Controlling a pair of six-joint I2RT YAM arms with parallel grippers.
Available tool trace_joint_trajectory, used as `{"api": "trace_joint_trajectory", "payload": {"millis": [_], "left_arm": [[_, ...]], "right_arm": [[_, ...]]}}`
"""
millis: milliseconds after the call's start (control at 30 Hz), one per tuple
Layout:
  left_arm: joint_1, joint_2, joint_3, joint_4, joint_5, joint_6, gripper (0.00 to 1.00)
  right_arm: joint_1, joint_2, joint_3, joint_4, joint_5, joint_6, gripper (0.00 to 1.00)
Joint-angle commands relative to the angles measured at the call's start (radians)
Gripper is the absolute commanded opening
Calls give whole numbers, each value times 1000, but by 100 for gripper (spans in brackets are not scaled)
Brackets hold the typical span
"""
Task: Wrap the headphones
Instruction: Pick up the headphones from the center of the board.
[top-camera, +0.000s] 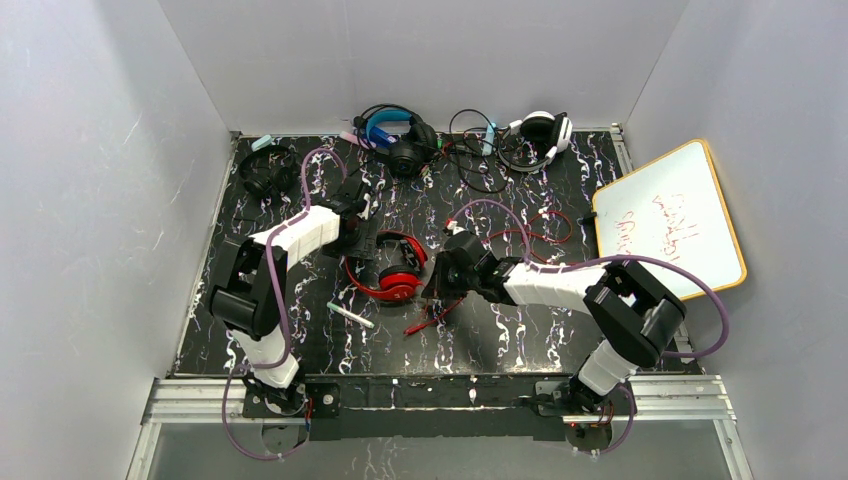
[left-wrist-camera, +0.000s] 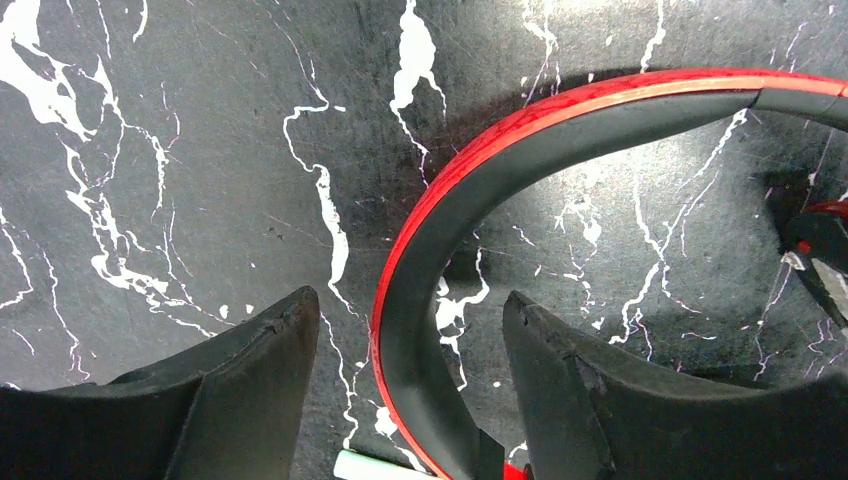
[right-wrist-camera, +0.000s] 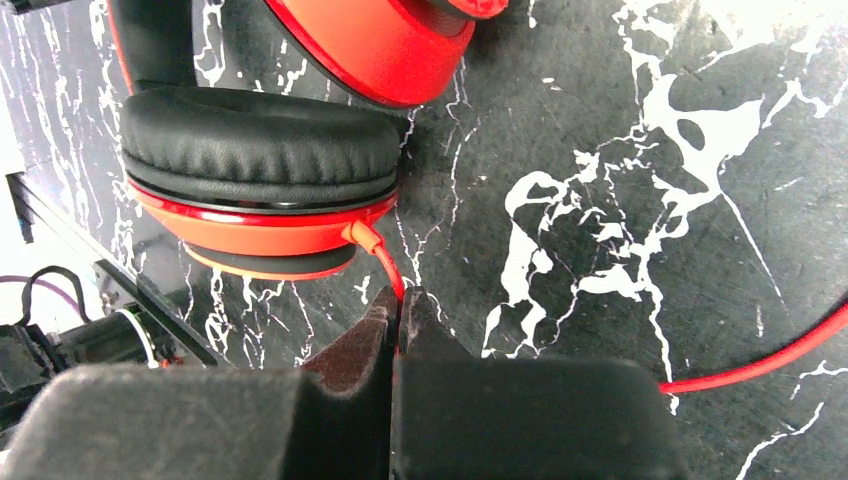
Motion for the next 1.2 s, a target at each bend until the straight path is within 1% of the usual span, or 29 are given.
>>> {"api": "trace_joint_trajectory", "payload": {"millis": [0,267,400,500,600,733,833,1067,1167], "left_arm": [[5,5,28,-26,10,11,64],[5,40,43,-28,37,3,55],[5,56,45,-29,59,-6,54],[5,62,47,-31,57,-6,50],[5,65,58,-30,62,0,49],[5,66,88,-28,81,25,55],[5,77,111,-29,76,48,50],[5,99,91,-38,71,55,50],[5,104,94,-39,68,57,48]], "right_arm": [[-3,-16,-31,27,17,4,1],[-5,-10,-65,64,-6,7,1],[-5,-1,-71,69,-7,6,1],[-5,3,-76,82,-15,4,1],[-6,8,-74,87,-22,0,1],[-5,8,-67,81,-22,-12,1],[-6,8,-64,80,-23,-13,1],[-7,13,-54,74,-22,-17,1],[-8,16,-56,65,-17,-19,1]]}}
